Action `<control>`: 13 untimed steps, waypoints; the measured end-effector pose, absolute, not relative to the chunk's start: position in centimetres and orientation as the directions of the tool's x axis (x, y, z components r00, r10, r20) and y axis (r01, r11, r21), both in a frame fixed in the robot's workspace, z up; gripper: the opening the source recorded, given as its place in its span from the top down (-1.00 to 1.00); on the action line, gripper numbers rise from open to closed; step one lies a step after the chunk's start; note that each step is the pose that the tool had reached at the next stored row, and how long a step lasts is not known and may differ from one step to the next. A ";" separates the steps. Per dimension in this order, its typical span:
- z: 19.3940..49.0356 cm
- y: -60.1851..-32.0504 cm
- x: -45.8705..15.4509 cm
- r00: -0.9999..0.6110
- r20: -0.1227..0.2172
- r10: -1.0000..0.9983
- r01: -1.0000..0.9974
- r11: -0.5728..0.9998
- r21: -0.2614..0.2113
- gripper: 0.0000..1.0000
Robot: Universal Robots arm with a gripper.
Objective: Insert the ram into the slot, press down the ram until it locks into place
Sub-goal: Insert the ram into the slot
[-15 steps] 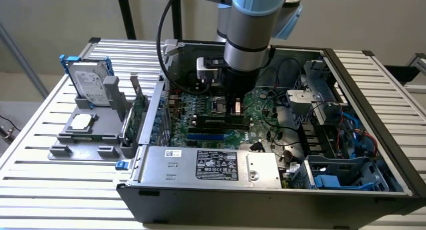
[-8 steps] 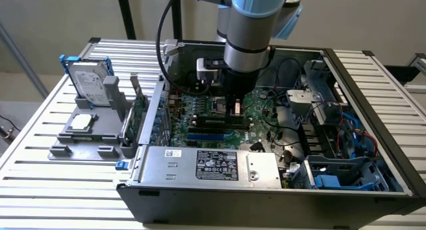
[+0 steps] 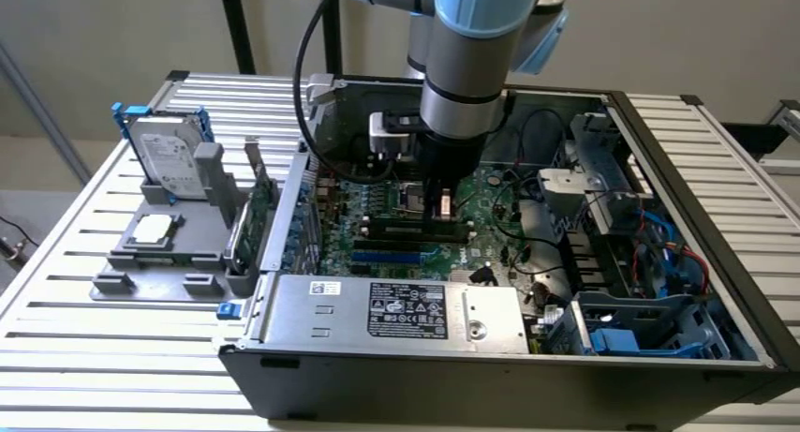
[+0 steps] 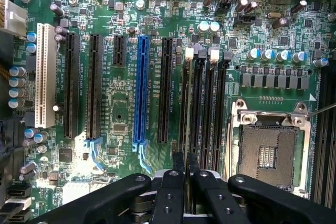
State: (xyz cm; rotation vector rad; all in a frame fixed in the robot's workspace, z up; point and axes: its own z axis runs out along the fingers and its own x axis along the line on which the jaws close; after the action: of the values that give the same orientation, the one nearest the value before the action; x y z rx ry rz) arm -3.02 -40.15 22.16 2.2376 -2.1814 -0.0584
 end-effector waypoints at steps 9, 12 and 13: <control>23.7 -40.2 -3.2 0.027 -0.016 -1.000 -0.999 -0.028 0.038 0.44; 23.8 -40.2 -3.6 0.028 -0.016 -0.999 -0.999 -0.029 0.038 0.44; 23.9 -40.2 -3.7 0.028 -0.015 -0.999 -0.999 -0.029 0.038 0.44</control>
State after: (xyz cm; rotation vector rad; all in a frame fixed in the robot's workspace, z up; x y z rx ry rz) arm -3.70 -40.15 23.87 2.2405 -2.1773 -0.0592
